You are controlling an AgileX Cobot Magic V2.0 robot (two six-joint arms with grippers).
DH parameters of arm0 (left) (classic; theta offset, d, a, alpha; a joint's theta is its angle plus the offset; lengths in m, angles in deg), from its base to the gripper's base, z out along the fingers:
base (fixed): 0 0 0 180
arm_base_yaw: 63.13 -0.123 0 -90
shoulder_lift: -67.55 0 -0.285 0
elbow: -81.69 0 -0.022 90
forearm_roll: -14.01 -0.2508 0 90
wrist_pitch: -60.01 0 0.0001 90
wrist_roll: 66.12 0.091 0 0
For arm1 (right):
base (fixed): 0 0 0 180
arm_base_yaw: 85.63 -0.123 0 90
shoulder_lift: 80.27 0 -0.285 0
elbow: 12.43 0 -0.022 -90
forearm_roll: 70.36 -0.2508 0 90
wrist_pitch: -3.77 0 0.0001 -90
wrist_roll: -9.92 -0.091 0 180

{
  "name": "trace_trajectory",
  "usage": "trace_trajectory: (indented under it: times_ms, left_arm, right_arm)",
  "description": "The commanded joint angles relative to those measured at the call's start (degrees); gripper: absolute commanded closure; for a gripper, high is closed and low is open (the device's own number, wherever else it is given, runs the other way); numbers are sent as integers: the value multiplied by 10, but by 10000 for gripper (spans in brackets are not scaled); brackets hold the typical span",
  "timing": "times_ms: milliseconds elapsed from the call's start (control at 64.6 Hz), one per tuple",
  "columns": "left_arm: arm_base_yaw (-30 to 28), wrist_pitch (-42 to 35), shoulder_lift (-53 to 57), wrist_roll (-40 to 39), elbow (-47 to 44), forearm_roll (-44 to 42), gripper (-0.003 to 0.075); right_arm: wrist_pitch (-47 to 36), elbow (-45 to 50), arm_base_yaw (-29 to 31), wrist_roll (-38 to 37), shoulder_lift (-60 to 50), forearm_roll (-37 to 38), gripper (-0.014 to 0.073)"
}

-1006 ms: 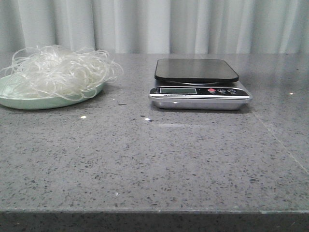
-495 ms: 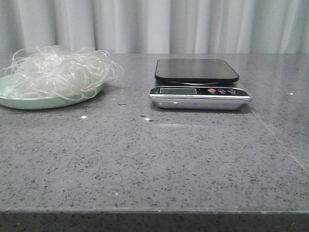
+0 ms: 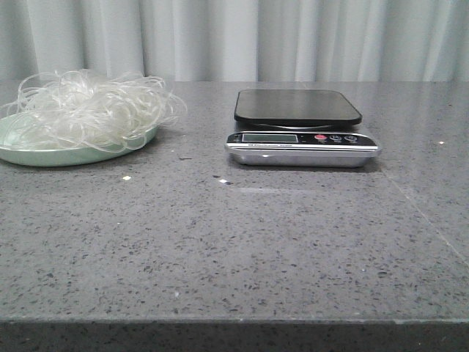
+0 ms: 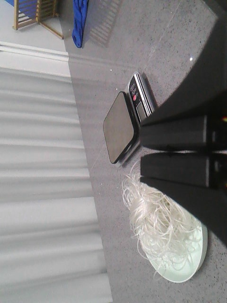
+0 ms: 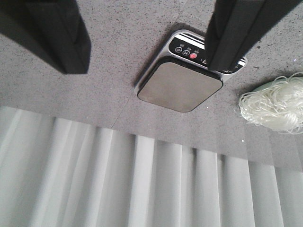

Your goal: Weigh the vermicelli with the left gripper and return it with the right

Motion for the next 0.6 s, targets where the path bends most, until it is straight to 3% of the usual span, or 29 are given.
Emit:
trace_trajectory:
  times_ms: [0, 139, 201, 248, 356, 433, 588]
  left_arm:
    - [0, -45, -7, -6, 14, 1, 588]
    - [0, -45, -7, -6, 14, 1, 588]
    - [0, -45, -7, -6, 14, 1, 588]
    - [0, -45, -7, -6, 14, 1, 588]
    - [0, -45, -7, -6, 14, 1, 588]
    - [0, -45, -7, -6, 14, 1, 588]
    - [0, -45, -7, -6, 14, 1, 588]
  right_arm:
    - [-54, 14, 4, -1, -21, 3, -6]
    - [-57, 30, 4, -1, -25, 3, -1]
    - [-63, 30, 4, -1, -25, 3, 53]
    - [-70, 30, 4, -1, -25, 3, 145]
    - [-78, 30, 4, -1, -25, 0, 477]
    - [-84, 30, 4, -1, -25, 0, 410]
    - [-84, 30, 4, -1, -25, 0, 412]
